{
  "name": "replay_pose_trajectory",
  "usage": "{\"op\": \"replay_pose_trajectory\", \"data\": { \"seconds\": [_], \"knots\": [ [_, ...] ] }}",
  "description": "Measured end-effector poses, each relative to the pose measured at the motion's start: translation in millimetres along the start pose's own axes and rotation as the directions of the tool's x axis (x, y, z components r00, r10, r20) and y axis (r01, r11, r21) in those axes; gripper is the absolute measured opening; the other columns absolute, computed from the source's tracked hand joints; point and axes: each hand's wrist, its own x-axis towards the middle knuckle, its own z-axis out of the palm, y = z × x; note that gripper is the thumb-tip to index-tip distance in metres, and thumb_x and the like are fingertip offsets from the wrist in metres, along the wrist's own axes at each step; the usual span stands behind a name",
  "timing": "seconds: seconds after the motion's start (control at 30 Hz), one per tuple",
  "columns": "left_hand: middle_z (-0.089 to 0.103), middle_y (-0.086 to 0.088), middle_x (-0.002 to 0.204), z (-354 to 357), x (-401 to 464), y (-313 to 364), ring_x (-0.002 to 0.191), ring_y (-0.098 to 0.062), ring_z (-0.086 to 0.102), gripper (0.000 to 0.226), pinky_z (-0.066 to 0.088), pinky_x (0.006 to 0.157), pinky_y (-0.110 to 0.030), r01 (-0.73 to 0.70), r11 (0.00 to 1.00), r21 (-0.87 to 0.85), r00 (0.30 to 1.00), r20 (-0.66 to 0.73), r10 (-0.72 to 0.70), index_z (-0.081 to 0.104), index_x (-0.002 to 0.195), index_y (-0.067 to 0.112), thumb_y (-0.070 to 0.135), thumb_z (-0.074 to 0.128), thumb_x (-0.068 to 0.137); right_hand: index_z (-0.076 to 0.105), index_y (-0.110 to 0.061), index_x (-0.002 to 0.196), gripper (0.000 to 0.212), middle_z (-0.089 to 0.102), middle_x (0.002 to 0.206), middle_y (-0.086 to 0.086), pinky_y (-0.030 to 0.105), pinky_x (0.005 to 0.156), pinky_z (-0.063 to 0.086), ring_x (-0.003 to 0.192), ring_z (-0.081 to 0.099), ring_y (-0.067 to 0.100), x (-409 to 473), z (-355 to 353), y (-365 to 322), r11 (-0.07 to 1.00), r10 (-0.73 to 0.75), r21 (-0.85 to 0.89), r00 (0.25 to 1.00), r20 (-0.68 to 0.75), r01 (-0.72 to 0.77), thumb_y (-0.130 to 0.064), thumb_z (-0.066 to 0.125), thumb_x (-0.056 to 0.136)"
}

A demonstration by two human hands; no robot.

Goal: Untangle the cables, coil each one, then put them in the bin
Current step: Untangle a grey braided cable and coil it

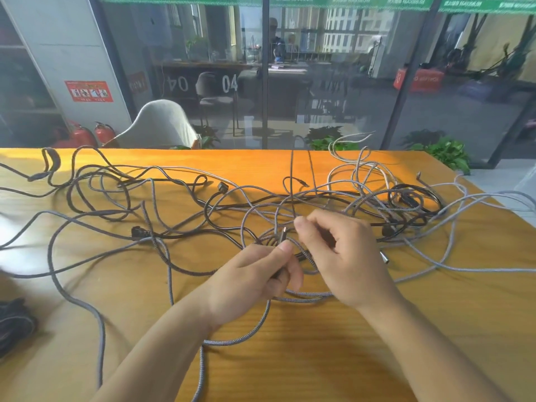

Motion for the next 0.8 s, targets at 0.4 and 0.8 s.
{"op": "replay_pose_trajectory", "data": {
  "seconds": [0.4,0.8],
  "knots": [
    [0.028,0.005,0.06,10,1,5,0.054,-0.011,0.022,0.059,0.024,0.052,-0.018,-0.004,1.0,0.006,0.973,-0.232,0.005,0.048,0.073,0.002,0.041,0.029,0.112,0.056,-0.031,0.082,0.024,0.052,0.075,-0.01,0.039,0.059,0.045,0.068,0.054,0.015,-6,4,-13,0.977,-0.111,-0.165,0.982,0.153,0.136,-0.036,0.045,0.104],
    [0.033,-0.002,0.064,1,2,2,0.054,-0.012,0.036,0.059,0.035,0.052,-0.017,-0.082,0.985,-0.154,0.894,-0.447,0.004,0.071,0.1,0.005,0.044,0.029,0.112,0.053,-0.029,0.076,0.026,0.051,0.065,-0.007,0.031,0.057,0.038,0.065,0.05,0.017,-12,3,-21,0.985,-0.086,-0.098,0.899,0.429,0.142,-0.035,0.052,0.101]
  ]
}}
